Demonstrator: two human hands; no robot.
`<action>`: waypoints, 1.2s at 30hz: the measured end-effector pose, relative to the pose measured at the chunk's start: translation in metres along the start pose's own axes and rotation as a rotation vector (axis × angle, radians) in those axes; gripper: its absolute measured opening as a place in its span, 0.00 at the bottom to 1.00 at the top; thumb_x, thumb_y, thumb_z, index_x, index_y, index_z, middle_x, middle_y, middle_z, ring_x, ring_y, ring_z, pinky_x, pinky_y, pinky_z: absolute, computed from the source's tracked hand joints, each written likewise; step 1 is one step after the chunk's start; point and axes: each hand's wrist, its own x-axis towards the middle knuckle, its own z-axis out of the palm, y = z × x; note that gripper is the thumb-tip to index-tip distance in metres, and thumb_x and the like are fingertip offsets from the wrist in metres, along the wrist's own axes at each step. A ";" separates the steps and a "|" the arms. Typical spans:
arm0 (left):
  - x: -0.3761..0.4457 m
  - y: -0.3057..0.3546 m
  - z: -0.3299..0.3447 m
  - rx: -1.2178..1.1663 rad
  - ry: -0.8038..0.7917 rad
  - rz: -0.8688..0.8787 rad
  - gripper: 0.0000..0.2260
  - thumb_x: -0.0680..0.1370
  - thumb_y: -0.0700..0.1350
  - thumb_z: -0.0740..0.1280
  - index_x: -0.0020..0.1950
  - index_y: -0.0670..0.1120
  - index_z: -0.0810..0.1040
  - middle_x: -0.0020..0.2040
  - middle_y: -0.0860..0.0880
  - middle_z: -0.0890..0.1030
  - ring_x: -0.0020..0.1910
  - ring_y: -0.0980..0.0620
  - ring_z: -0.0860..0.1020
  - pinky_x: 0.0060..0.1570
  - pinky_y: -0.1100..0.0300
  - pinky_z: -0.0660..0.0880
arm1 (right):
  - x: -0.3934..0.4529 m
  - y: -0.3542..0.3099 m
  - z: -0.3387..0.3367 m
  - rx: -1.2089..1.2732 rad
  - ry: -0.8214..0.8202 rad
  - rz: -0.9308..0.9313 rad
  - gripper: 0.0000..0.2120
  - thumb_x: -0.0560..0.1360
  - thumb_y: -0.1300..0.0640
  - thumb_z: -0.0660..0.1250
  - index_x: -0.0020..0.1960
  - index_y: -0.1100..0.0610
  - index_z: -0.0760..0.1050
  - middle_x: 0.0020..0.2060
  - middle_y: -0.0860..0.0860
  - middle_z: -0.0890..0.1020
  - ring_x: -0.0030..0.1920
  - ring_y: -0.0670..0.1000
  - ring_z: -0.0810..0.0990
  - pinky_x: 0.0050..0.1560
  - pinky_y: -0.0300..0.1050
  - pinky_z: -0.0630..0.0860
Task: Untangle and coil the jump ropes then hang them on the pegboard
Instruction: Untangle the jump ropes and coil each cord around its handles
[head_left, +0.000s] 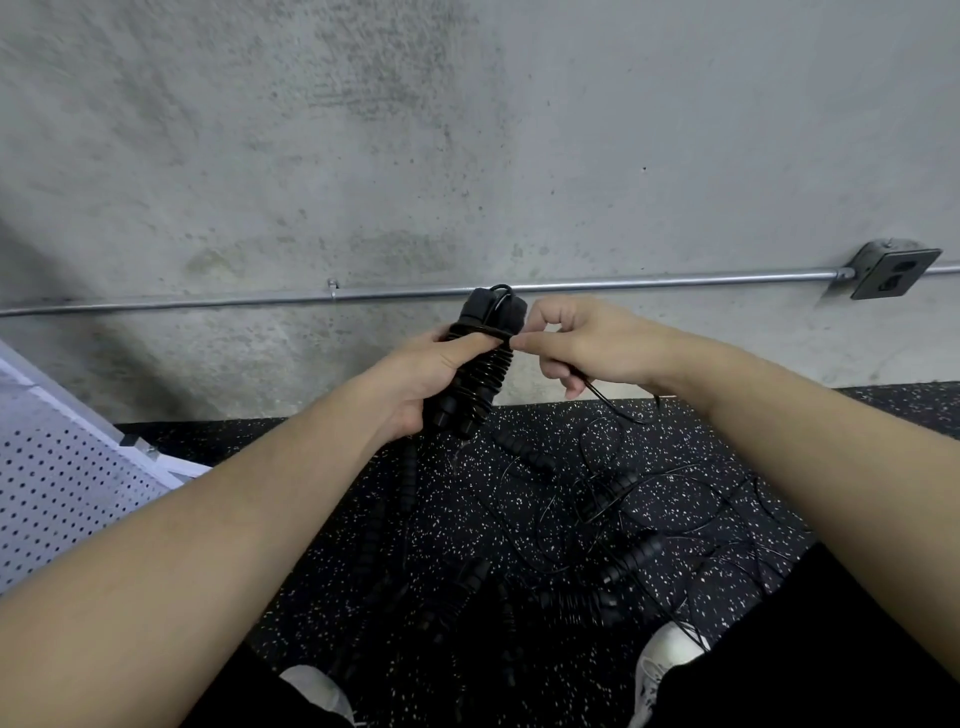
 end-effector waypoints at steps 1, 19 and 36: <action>-0.001 0.001 -0.001 0.008 -0.017 -0.009 0.14 0.77 0.47 0.74 0.60 0.45 0.79 0.44 0.42 0.84 0.39 0.45 0.82 0.33 0.56 0.79 | -0.001 0.001 -0.002 0.003 -0.018 0.009 0.08 0.82 0.53 0.66 0.44 0.51 0.73 0.27 0.49 0.74 0.25 0.47 0.70 0.40 0.48 0.76; -0.017 0.019 -0.003 0.055 -0.056 -0.017 0.24 0.81 0.65 0.61 0.52 0.45 0.82 0.40 0.43 0.84 0.35 0.47 0.81 0.37 0.56 0.77 | -0.009 0.009 -0.020 -0.144 -0.322 0.096 0.17 0.82 0.42 0.59 0.55 0.53 0.78 0.31 0.53 0.79 0.38 0.56 0.80 0.62 0.46 0.76; -0.024 0.032 -0.017 -0.006 -0.171 0.043 0.23 0.84 0.61 0.56 0.53 0.44 0.82 0.45 0.47 0.86 0.35 0.49 0.81 0.38 0.54 0.77 | -0.008 0.015 -0.034 -0.071 -0.010 0.090 0.24 0.65 0.30 0.68 0.36 0.50 0.70 0.29 0.44 0.68 0.31 0.46 0.64 0.32 0.39 0.63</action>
